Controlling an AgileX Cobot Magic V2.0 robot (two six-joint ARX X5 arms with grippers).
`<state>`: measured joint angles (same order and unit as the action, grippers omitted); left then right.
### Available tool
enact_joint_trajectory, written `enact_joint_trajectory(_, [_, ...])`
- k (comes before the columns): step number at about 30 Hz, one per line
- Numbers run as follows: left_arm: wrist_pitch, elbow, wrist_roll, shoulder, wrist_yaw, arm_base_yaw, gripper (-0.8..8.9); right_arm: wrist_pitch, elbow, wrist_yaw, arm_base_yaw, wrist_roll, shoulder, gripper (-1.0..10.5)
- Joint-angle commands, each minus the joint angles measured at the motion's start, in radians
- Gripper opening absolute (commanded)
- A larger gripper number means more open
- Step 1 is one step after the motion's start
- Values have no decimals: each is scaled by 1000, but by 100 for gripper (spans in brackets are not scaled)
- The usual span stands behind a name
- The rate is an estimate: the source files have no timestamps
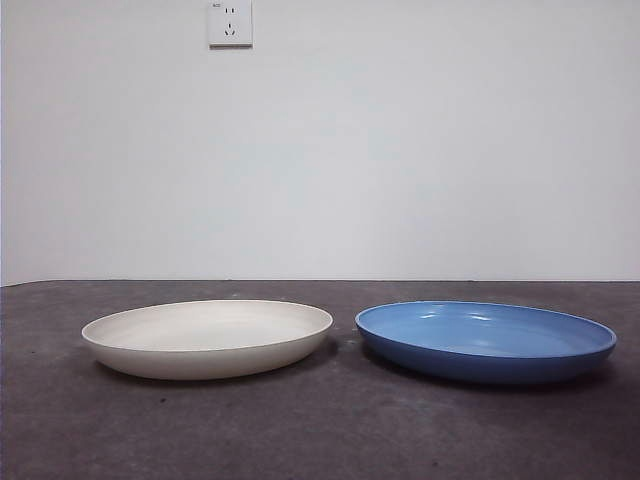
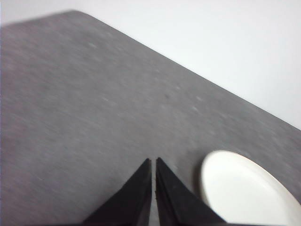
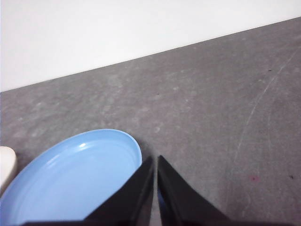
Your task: Pick up the white plate, put it on the blue plate, put it on desk
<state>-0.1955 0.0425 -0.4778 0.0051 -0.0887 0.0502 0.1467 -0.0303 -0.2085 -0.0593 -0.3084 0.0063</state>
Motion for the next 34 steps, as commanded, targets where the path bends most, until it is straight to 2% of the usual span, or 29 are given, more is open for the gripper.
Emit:
enact_joint_trajectory(1, [-3, 45, -42, -2, -43, 2, 14, -14, -58, 0, -1, -26, -2, 7])
enact_joint_trajectory(7, [-82, 181, -49, 19, -54, 2, 14, 10, -183, 1, -1, -24, 0, 7])
enact_joint_trajectory(12, [-144, 328, 30, 99, -60, 2, 14, 102, -319, 0, -1, -8, 56, 7])
enact_joint_trajectory(17, [-224, 473, 132, 251, -149, 2, 14, 248, -475, -9, -1, 25, 177, 7])
enact_joint_trajectory(22, [-308, 599, 190, 433, -285, 2, 14, 407, -636, -105, -1, 107, 352, 7])
enact_joint_trajectory(28, [-451, 743, 288, 623, -462, -13, 14, 582, -792, -261, 0, 196, 557, 7])
enact_joint_trajectory(34, [-605, 857, 378, 763, -515, -73, 14, 735, -894, -315, 35, 288, 712, 7])
